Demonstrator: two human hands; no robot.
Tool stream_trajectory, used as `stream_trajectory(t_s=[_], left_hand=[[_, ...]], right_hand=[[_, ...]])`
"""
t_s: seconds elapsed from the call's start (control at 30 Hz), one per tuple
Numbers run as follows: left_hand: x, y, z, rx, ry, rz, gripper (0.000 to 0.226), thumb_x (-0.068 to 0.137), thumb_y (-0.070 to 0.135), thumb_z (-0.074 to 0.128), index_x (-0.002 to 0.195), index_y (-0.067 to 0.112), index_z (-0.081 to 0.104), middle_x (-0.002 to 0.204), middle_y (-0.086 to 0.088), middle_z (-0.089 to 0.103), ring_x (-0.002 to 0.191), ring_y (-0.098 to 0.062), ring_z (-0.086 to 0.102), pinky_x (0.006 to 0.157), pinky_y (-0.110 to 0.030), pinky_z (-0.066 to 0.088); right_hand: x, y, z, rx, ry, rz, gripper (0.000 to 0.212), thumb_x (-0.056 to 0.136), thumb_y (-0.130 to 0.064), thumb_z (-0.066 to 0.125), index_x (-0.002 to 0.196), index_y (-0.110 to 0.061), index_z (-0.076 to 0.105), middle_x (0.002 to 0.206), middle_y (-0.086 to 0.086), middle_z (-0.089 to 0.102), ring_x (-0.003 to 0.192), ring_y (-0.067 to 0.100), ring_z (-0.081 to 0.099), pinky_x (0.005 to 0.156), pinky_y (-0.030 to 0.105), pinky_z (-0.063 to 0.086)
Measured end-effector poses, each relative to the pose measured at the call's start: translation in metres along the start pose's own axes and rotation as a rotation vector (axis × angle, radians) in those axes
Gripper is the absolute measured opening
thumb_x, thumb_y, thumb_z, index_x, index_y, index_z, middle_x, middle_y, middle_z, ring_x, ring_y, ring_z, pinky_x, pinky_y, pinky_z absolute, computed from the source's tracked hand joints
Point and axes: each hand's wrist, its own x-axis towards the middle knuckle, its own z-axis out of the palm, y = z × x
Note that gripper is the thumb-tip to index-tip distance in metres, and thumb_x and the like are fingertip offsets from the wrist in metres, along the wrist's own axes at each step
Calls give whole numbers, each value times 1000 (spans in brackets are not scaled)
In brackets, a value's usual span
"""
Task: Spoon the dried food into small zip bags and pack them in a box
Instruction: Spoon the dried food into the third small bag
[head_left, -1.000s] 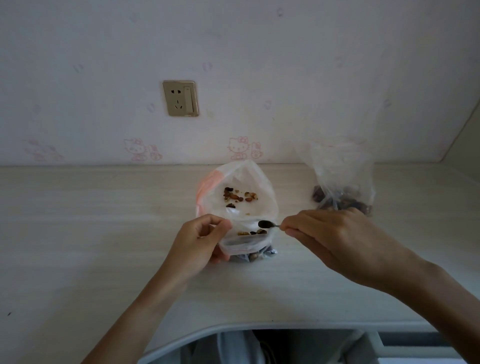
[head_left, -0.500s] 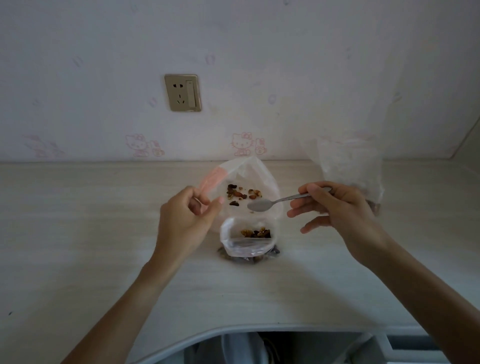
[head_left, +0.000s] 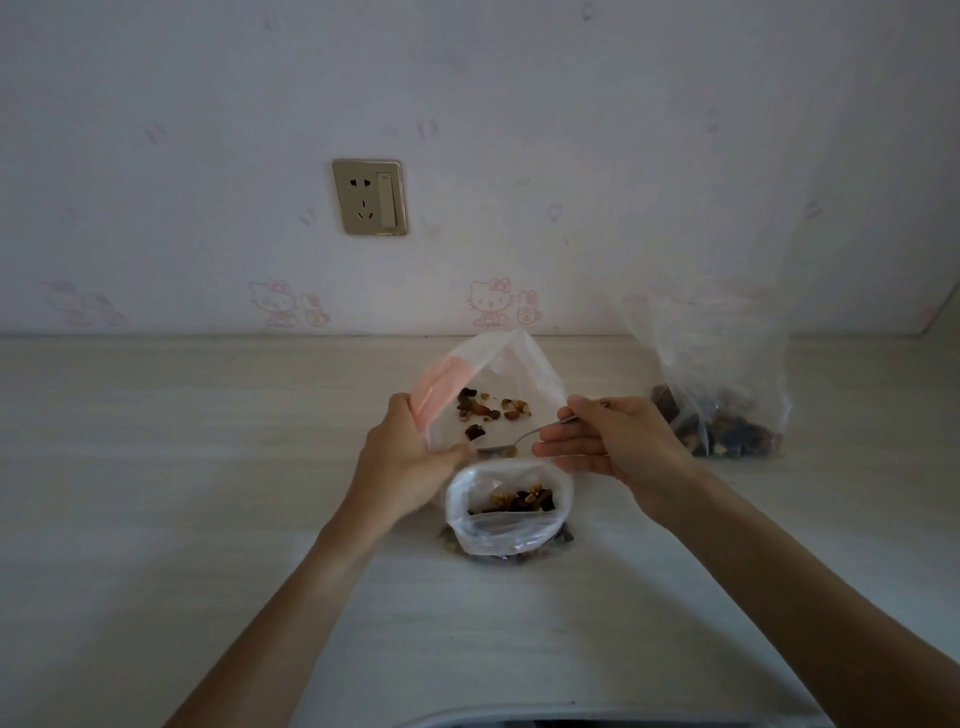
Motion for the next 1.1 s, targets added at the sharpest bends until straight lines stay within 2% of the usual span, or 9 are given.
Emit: stream_trajectory(t_s=[0.17,0.27,0.37,0.47,0.57,0.7,0.93,1.0,1.1], left_hand=[[4,-2,3,-88,-19,46,60,71,8,86,117,26,50,102,7,62,81,-5,61,46,-8,43],[5,-4,0,-123,15,44,60,68,2,83,115,26,54,100,6,63,81,-6,62,49,-13,44],[5,-6,-2,-131,63,31,60,68,13,91,113,25,54,100,9,62,81,-1,59,50,-9,43],[5,-9,2,-102,95,49,62,72,35,94,115,26,51,102,18,59,86,5,57,58,-12,42],[3,-10,6,-52,132,73,63,72,43,93,113,26,49,99,19,58,84,4,57,61,-19,45],[2,-10,8,40,100,97,77,59,45,99,111,26,46,96,20,53,81,4,54,58,-20,42],[2,-4,0,102,-8,36,99,44,70,94,115,29,39,98,17,54,84,-5,58,58,-23,43],[3,-4,1,130,-12,35,96,48,68,94,115,31,36,96,18,52,80,-1,54,55,-22,40],[6,-8,5,160,2,33,81,64,49,95,114,32,34,99,10,58,75,0,51,54,-22,40]], right_hand=[[9,2,7,0,25,-23,30,107,-20,55,107,9,65,89,22,78,82,33,79,60,31,63],[12,1,6,-27,53,-45,30,107,-20,54,106,8,64,87,23,78,80,35,78,63,35,65],[10,-4,-1,-20,59,-52,29,108,-21,52,103,5,63,86,24,77,79,38,78,61,37,64],[6,-9,-9,-33,65,-60,28,108,-22,52,100,3,63,83,25,76,77,40,77,58,36,63],[3,-8,-11,-69,55,-34,29,108,-21,52,101,5,63,82,26,75,76,41,77,58,37,63],[6,-5,-5,-52,57,-48,29,108,-20,51,102,6,63,84,27,76,77,39,78,61,36,65],[15,-3,6,-39,75,-99,29,110,-17,47,100,5,62,79,23,76,75,38,77,58,34,63],[16,-3,9,-34,68,-103,28,109,-17,48,100,6,62,79,23,76,74,37,78,57,33,63],[18,-5,16,-37,34,-92,29,109,-17,49,100,6,63,80,23,76,74,37,78,58,32,63]])
